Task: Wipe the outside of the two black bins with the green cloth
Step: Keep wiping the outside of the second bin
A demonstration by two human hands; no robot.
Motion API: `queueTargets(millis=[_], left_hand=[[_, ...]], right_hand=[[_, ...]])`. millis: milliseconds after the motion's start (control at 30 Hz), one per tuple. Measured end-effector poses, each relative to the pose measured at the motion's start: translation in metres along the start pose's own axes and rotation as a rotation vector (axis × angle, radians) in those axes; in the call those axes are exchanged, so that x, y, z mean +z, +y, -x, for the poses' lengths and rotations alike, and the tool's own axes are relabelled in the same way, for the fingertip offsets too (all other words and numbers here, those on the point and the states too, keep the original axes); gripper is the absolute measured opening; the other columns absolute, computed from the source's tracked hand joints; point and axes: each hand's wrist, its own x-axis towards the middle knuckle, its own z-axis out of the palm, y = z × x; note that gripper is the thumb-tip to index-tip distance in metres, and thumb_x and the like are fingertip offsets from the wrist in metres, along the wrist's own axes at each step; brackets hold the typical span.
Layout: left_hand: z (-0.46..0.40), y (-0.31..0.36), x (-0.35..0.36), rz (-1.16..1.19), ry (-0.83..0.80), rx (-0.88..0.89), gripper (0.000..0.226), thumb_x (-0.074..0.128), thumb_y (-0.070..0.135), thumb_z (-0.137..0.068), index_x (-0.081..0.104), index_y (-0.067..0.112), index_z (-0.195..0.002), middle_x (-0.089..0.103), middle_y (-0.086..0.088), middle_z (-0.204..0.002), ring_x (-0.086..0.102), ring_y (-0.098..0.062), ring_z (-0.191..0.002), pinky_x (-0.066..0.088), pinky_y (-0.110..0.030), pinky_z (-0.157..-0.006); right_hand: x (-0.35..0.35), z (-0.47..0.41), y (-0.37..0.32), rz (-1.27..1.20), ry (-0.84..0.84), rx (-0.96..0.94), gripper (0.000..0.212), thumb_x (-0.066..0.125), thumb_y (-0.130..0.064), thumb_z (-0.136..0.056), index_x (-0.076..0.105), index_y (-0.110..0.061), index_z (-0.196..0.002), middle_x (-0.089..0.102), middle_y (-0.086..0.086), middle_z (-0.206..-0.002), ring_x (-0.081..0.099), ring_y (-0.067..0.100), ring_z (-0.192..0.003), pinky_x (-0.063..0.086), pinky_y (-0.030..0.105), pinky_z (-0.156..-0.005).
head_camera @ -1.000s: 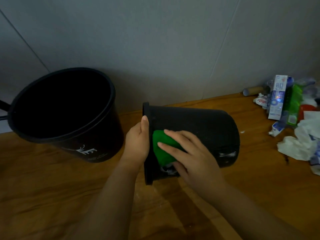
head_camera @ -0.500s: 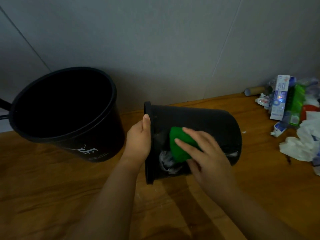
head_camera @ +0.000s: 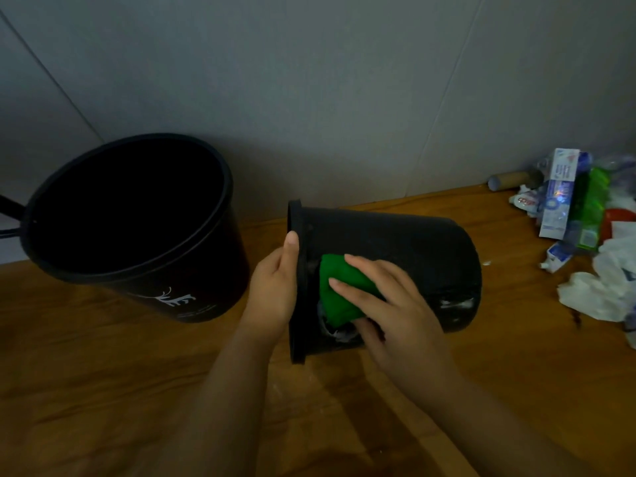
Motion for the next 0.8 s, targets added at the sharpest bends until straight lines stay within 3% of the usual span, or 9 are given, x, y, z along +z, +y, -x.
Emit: queueTargets(millis=[67,133,200,300,467,533,700,800], left_hand=[[0.016,-0.012,0.002,0.040,-0.009,-0.001,0.061,0.036,0.060,-0.093,0.071,0.010,-0.091,0.074,-0.007,-0.086,0.072,-0.019,-0.083,0.060,-0.035,-0.072],[0.026,-0.021,0.005,0.017,0.030,0.020,0.067,0.035,0.064,-0.090,0.070,0.007,-0.088,0.071,-0.013,-0.085,0.070,-0.029,-0.083,0.058,-0.049,-0.076],[0.026,-0.022,0.007,-0.025,0.066,0.055,0.066,0.033,0.062,-0.092,0.066,0.006,-0.081,0.068,-0.015,-0.079,0.068,-0.033,-0.079,0.056,-0.050,-0.071],[0.022,-0.014,0.008,-0.044,0.055,0.058,0.059,0.033,0.055,-0.097,0.066,0.007,-0.083,0.070,-0.010,-0.080,0.070,-0.024,-0.080,0.059,-0.045,-0.073],[0.021,-0.009,0.016,-0.034,0.106,0.092,0.087,0.028,0.073,-0.089,0.059,-0.009,-0.087,0.062,-0.030,-0.086,0.062,-0.043,-0.083,0.053,-0.059,-0.074],[0.019,-0.009,0.016,-0.035,0.102,0.092,0.089,0.028,0.076,-0.089,0.058,-0.008,-0.087,0.062,-0.028,-0.083,0.062,-0.042,-0.079,0.055,-0.057,-0.073],[0.017,-0.009,0.012,-0.019,0.075,0.086,0.069,0.031,0.055,-0.097,0.059,-0.005,-0.081,0.060,-0.018,-0.072,0.056,-0.033,-0.066,0.048,-0.040,-0.058],[0.010,-0.008,0.012,-0.014,0.056,0.027,0.062,0.032,0.050,-0.101,0.066,0.000,-0.087,0.069,-0.015,-0.084,0.068,-0.026,-0.079,0.056,-0.039,-0.071]], right_hand=[[-0.001,-0.005,0.002,-0.013,-0.012,0.010,0.056,0.068,-0.011,-0.082,0.057,-0.028,-0.134,0.040,-0.009,-0.149,0.031,0.014,-0.138,0.028,0.029,-0.109],[-0.003,-0.011,0.002,-0.017,-0.030,0.016,0.058,0.069,-0.011,-0.083,0.055,-0.030,-0.136,0.038,-0.010,-0.150,0.030,0.013,-0.138,0.028,0.030,-0.109],[-0.004,-0.012,0.004,-0.003,-0.038,0.024,0.059,0.070,-0.012,-0.083,0.053,-0.031,-0.137,0.037,-0.010,-0.150,0.029,0.014,-0.139,0.029,0.031,-0.110],[-0.005,-0.010,0.011,0.000,0.011,0.089,0.057,0.070,-0.014,-0.083,0.054,-0.029,-0.136,0.039,-0.009,-0.149,0.032,0.015,-0.138,0.033,0.034,-0.109],[-0.004,-0.015,0.009,-0.018,0.117,0.294,0.051,0.067,-0.018,-0.087,0.054,-0.027,-0.136,0.040,-0.007,-0.148,0.032,0.018,-0.138,0.034,0.036,-0.107],[-0.001,-0.021,0.003,-0.033,0.106,0.252,0.051,0.066,-0.019,-0.088,0.053,-0.026,-0.137,0.040,-0.007,-0.149,0.032,0.019,-0.139,0.033,0.035,-0.107],[-0.002,-0.016,-0.003,-0.007,-0.072,-0.042,0.054,0.062,-0.018,-0.084,0.053,-0.029,-0.136,0.039,-0.008,-0.150,0.032,0.017,-0.137,0.032,0.034,-0.109],[-0.006,-0.010,0.011,0.015,-0.030,-0.015,0.054,0.060,-0.017,-0.082,0.055,-0.026,-0.135,0.041,-0.006,-0.148,0.035,0.020,-0.136,0.038,0.041,-0.108]])
